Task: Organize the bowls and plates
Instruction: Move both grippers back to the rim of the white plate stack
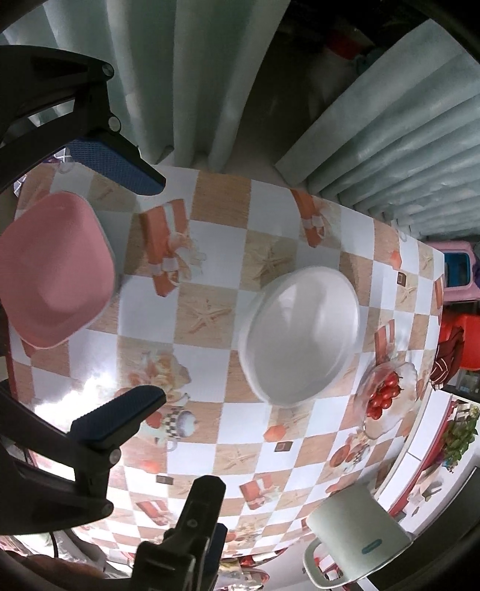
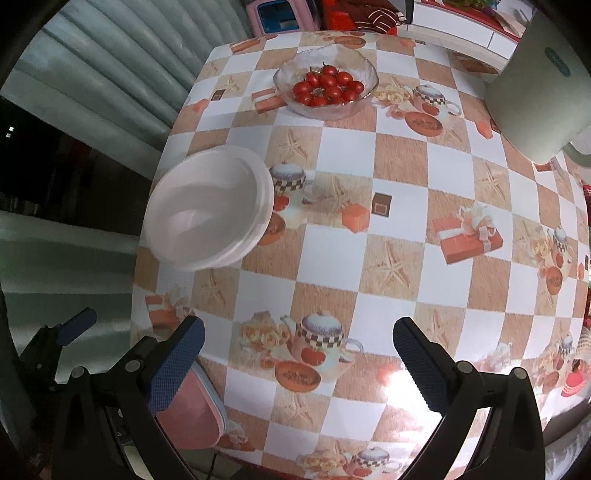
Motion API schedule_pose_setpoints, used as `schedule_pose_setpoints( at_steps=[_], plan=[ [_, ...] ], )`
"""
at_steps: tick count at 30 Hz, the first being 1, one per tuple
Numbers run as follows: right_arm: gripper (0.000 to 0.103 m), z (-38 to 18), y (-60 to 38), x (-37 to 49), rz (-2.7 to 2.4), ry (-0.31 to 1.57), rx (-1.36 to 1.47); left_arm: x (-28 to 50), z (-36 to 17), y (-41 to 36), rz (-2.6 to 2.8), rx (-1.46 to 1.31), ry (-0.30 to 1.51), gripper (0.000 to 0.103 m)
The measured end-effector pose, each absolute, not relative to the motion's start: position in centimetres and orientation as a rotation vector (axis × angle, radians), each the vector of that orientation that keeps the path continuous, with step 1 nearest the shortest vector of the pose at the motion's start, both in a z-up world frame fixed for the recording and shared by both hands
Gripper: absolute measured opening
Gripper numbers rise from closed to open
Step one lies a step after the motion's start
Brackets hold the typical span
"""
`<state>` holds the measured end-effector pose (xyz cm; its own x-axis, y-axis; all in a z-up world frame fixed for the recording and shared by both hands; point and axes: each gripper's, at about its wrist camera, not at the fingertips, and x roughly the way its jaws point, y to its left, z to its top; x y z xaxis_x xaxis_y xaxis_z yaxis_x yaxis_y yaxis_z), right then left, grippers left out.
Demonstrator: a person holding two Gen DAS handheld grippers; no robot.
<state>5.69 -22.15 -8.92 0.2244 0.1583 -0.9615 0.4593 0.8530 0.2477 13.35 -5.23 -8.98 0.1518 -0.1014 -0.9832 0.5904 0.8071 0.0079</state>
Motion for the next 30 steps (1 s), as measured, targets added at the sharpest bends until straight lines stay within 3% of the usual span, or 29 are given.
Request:
schedule_pose_setpoints(
  at_steps=[30],
  plan=[
    [0.103, -7.2, -20.6, 3.6, -0.229, 1.346, 0.543, 10.8, -7.1, -4.8, -0.541, 0.438, 1.325, 0.103]
  ],
)
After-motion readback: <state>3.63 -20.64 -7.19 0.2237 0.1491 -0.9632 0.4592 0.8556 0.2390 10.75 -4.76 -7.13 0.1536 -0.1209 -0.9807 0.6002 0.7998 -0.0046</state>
